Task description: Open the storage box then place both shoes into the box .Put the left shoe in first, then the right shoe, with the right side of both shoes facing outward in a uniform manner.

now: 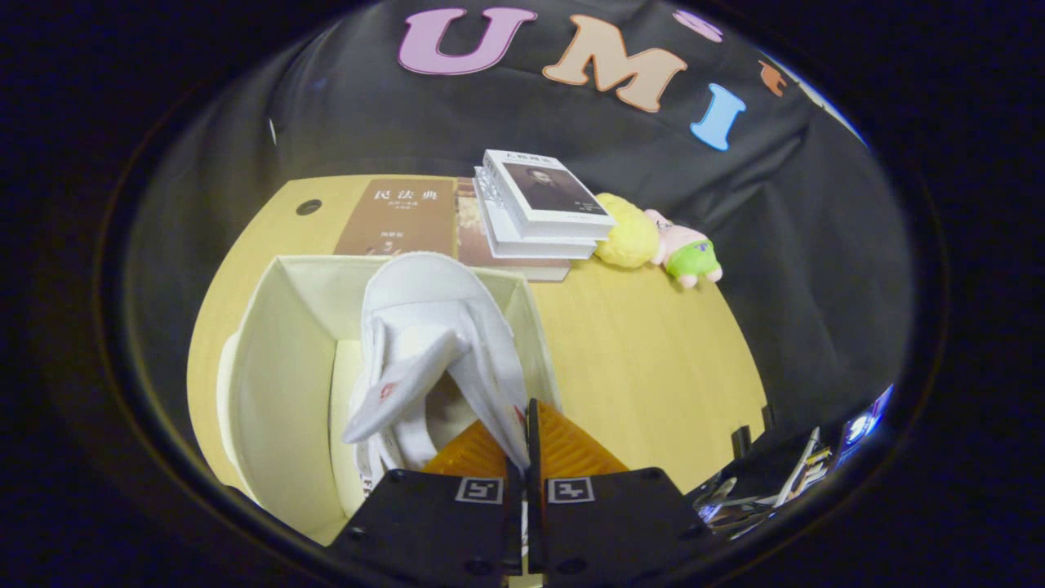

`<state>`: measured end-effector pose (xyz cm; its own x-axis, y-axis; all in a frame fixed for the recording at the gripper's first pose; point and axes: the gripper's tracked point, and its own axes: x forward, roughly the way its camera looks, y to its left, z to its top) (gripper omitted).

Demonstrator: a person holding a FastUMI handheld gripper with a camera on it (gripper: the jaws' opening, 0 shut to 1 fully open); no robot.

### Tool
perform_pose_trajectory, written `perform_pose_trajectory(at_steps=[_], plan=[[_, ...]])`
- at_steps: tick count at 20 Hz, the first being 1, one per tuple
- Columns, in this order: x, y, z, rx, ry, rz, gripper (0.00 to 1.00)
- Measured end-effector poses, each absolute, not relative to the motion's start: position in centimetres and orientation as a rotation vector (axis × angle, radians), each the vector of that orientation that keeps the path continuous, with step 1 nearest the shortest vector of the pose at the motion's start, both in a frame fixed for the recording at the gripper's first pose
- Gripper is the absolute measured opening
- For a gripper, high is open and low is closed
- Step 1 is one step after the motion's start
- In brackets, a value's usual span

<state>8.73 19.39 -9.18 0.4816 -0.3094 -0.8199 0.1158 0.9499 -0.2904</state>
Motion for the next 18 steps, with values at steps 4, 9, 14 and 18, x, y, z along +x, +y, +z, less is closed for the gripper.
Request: perform_pose_trajectory(at_steps=[4,9,14,18], plan=[[7.1,19.1,-10.4,-0.215,1.091,-0.275,0.06],[7.2,19.0,-12.1,-0.261,1.119,-0.283,0.06],[7.2,19.8,-11.7,-0.173,1.118,-0.233,0.20],[7.0,20.5,-9.0,-0.139,1.066,-0.179,0.41]])
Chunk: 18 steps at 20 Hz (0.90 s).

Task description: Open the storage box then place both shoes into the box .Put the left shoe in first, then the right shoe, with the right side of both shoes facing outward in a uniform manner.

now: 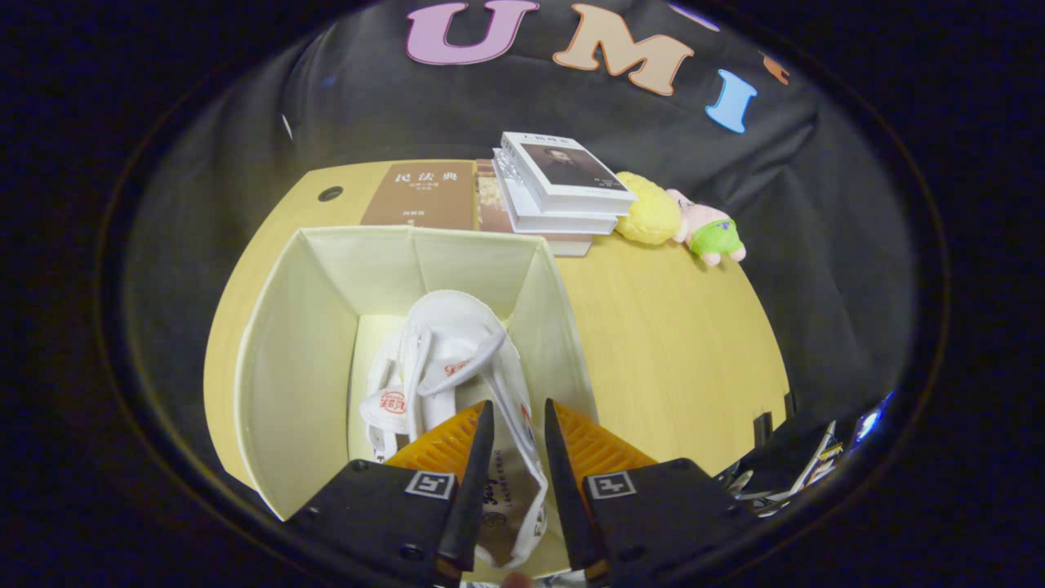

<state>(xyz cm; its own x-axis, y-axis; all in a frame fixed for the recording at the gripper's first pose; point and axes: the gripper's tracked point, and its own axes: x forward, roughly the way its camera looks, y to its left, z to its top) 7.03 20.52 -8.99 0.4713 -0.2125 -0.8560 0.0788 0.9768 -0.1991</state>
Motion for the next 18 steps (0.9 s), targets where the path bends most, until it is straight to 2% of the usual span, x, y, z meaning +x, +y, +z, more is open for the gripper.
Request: perform_pose_trajectory(at_steps=[5,12,18], plan=[[7.0,19.6,-3.6,-0.127,0.943,-0.169,0.66],[7.9,15.8,2.6,-0.003,0.625,-0.150,1.00],[8.6,10.8,3.1,0.027,0.369,-0.120,1.00]])
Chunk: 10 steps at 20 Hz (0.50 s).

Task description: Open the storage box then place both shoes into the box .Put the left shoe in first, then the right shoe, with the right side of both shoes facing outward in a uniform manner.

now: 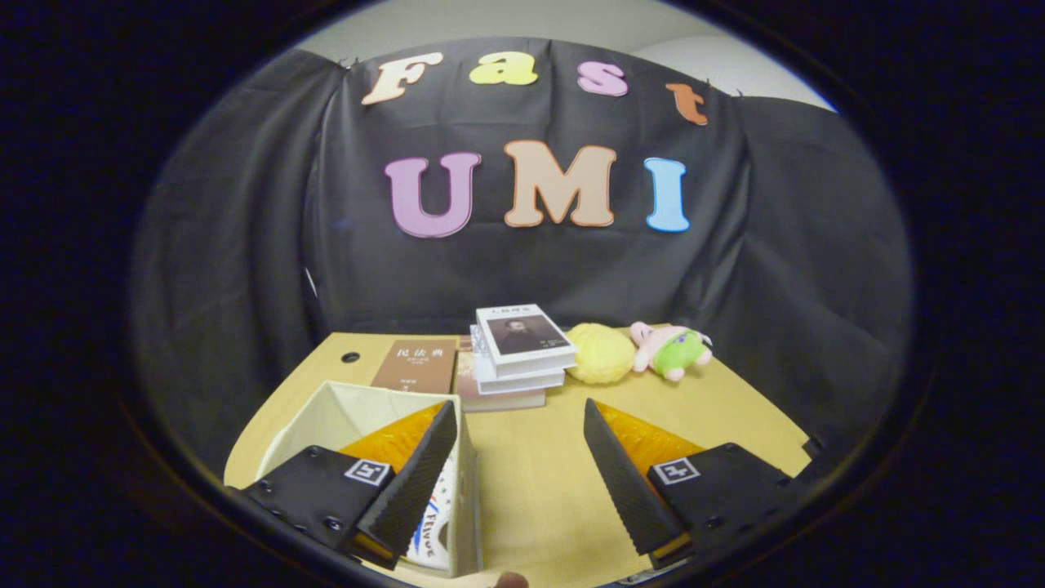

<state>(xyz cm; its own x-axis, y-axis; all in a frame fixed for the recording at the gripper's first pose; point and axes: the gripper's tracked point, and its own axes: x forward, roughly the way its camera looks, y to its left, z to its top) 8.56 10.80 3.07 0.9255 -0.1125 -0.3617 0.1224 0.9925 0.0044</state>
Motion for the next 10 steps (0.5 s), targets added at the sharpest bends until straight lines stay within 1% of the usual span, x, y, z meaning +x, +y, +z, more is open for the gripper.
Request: perform_pose_trajectory(at_steps=[5,10], plan=[[6.8,6.9,3.5,0.007,0.154,-0.062,1.00],[5.3,6.7,3.0,-0.022,0.055,0.022,1.00]])
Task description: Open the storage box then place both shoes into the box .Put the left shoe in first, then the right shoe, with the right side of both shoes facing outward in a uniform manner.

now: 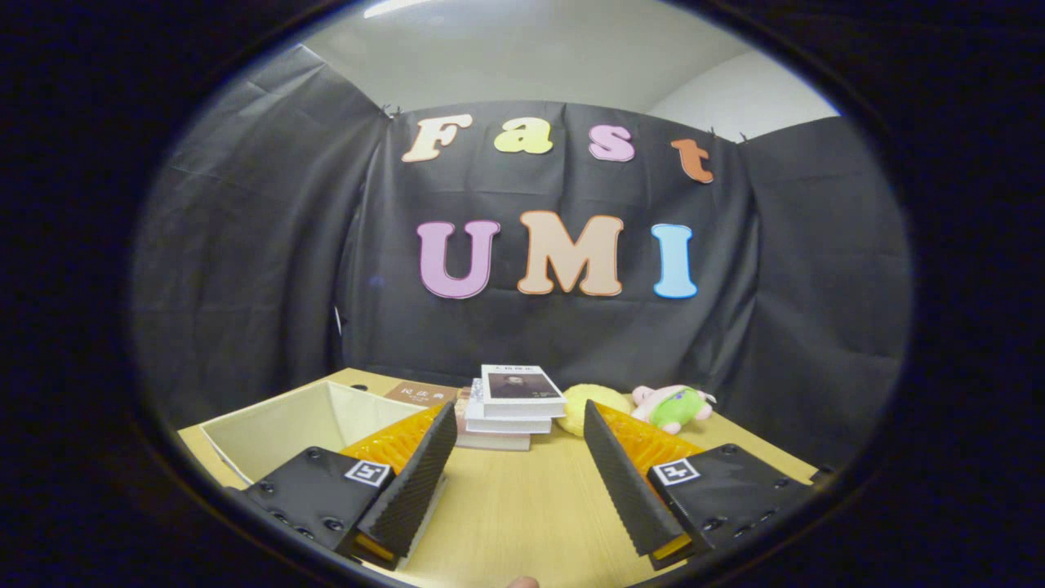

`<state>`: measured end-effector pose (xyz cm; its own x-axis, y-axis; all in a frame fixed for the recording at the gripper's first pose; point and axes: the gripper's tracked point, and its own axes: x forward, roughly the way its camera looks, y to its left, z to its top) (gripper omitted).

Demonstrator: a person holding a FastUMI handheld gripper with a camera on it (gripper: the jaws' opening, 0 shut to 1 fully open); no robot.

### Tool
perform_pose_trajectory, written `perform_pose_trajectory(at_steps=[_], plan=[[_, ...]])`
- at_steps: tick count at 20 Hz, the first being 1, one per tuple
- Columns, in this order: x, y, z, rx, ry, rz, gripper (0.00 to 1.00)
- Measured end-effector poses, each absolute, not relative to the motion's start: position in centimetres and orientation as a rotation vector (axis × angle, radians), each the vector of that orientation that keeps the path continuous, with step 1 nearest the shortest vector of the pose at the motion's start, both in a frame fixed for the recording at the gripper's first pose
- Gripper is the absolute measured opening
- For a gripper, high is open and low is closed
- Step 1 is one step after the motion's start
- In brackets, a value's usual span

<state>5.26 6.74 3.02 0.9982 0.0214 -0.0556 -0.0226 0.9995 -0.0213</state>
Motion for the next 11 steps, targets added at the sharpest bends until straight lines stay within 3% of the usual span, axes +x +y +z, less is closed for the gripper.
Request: perform_pose_trajectory(at_steps=[11], plan=[[4.1,8.1,-0.3,-0.017,0.052,0.111,1.00]])
